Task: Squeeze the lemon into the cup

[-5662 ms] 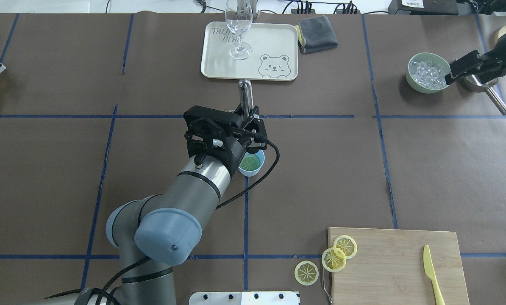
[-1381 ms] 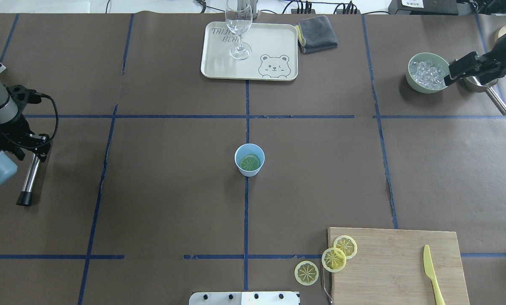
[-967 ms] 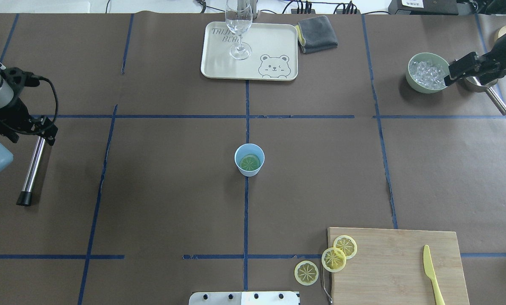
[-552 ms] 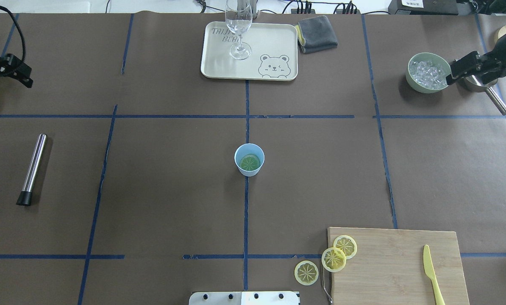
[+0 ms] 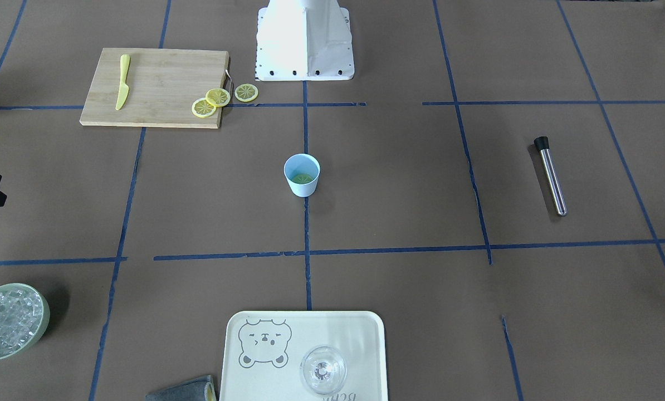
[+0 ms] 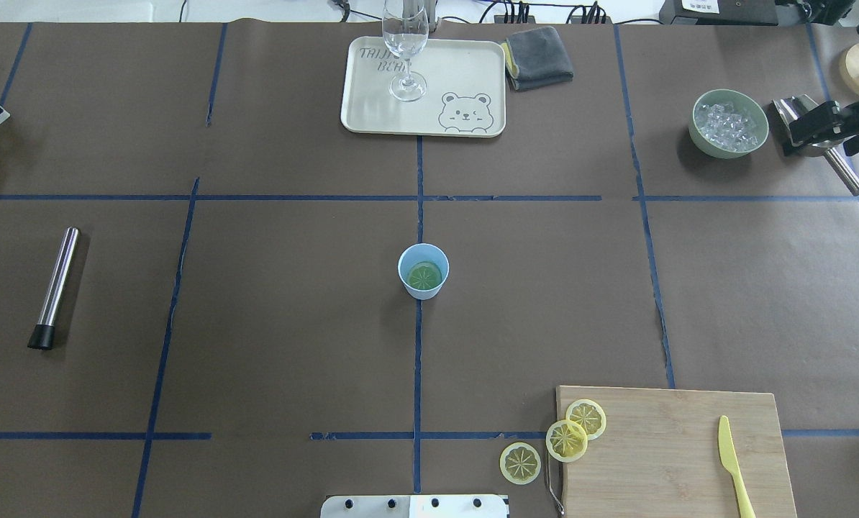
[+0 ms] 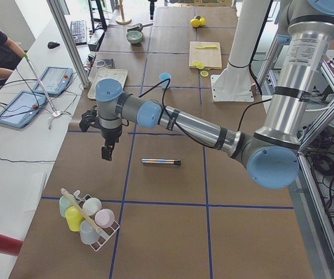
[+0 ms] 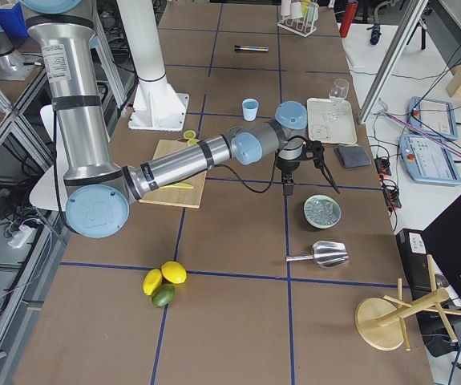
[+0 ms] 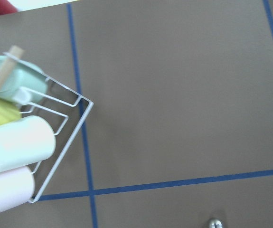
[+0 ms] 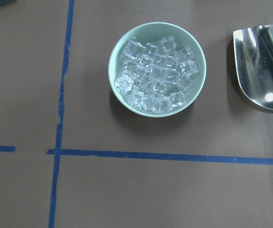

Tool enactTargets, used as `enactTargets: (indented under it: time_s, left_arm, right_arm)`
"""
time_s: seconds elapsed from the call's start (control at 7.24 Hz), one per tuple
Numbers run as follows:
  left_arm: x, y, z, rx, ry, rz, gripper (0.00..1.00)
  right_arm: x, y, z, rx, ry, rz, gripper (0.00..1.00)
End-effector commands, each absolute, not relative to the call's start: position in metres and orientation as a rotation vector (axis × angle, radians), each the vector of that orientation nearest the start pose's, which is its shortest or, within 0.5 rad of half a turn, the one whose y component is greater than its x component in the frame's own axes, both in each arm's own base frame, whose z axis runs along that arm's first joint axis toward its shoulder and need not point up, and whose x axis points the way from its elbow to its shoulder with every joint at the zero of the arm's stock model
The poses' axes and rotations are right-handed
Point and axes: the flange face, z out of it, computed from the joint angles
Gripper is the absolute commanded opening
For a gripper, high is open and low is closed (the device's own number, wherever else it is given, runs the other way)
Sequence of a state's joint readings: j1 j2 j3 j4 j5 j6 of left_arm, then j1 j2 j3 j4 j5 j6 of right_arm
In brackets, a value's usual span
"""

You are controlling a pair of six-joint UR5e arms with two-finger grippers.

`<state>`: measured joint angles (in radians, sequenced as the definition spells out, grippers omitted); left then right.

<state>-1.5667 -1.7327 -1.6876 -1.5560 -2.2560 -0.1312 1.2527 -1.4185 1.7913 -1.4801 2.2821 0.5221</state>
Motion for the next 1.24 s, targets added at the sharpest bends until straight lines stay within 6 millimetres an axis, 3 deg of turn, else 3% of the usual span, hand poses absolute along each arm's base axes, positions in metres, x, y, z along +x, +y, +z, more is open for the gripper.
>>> enactTargets:
  time_s: [0.0,0.28,0.41,0.55,0.83,1.1]
  left_arm:
    - [-0.113,-0.498,0.596,0.189,0.726,0.018,1.00]
    - [-0.112,-0.494,0.607,0.183,0.733,-0.010,1.00]
    - [-0.111,-0.489,0.628,0.158,0.735,-0.014,1.00]
    - [-0.107,-0.494,0.638,0.203,0.735,0.012,1.00]
    - [-0.102,-0.499,0.631,0.253,0.732,0.040,1.00]
    - [-0.090,-0.501,0.629,0.239,0.736,0.059,1.00]
  right_arm:
    - [-0.068,-0.550,0.484,0.123,-0.807,0.072,1.00]
    - [-0.016,-0.545,0.540,0.132,-0.773,-0.006,1.00]
    - [0.007,-0.534,0.566,0.091,-0.807,0.049,1.00]
    - [0.022,-0.526,0.572,0.077,-0.841,0.082,1.00]
    - [0.027,-0.509,0.595,0.037,-0.839,0.107,1.00]
    - [0.026,-0.511,0.610,0.011,-0.836,0.112,1.00]
